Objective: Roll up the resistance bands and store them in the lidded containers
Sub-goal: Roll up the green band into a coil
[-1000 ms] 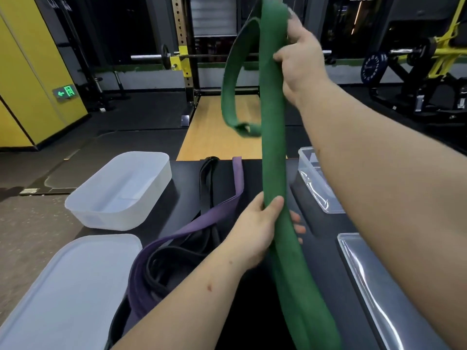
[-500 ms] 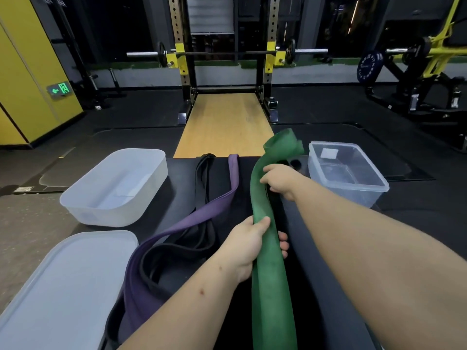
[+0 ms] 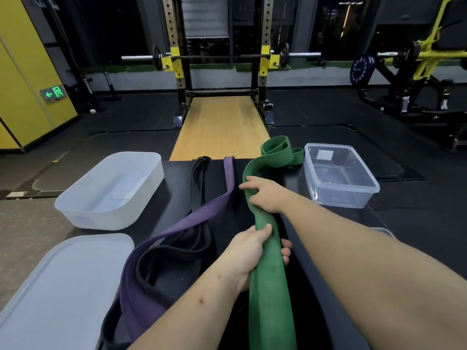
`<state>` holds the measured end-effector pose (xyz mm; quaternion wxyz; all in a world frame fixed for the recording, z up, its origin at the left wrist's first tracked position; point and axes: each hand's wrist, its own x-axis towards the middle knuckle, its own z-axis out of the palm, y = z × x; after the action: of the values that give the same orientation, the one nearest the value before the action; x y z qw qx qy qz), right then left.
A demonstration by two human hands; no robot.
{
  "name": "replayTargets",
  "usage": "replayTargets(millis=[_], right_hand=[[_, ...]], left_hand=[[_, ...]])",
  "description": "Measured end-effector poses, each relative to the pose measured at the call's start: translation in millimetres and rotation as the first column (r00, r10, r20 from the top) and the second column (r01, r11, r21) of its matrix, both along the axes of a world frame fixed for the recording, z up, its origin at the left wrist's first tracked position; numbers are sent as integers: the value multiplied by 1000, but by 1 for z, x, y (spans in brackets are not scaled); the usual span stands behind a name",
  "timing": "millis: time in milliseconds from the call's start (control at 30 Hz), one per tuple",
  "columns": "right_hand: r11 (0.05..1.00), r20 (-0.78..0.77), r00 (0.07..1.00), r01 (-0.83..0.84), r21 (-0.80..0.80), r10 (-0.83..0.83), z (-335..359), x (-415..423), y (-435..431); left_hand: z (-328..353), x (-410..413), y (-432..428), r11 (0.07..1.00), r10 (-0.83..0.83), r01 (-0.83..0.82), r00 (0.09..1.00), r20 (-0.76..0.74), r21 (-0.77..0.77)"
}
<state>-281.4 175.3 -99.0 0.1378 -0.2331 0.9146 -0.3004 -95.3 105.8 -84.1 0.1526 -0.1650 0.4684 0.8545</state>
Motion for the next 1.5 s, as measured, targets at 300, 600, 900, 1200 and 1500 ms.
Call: replayTargets(millis=[300,600,900,1200,1500], right_hand=[[991,-34,999,-25,130,30,-2,16,-6],[798,255,855,515,-313,-451,3,5,13],[957,-10,963,268,-115,-271,33,-68,-4],[975,-184,971,177,136,-150,22,-60,-22],[906,228,922,363,-217,-314,13,67,28]], left_hand=[[0,4,-7,993,120,-120,991,51,-11],[-3,18,-6,986,163,-162,986,35,-30],[-14,9,-10,996,92,-92,996,-7,12],[-16,6,-9,995,99,-99,995,-1,2],[1,18,-4,992,126,-126,991,41,-9]])
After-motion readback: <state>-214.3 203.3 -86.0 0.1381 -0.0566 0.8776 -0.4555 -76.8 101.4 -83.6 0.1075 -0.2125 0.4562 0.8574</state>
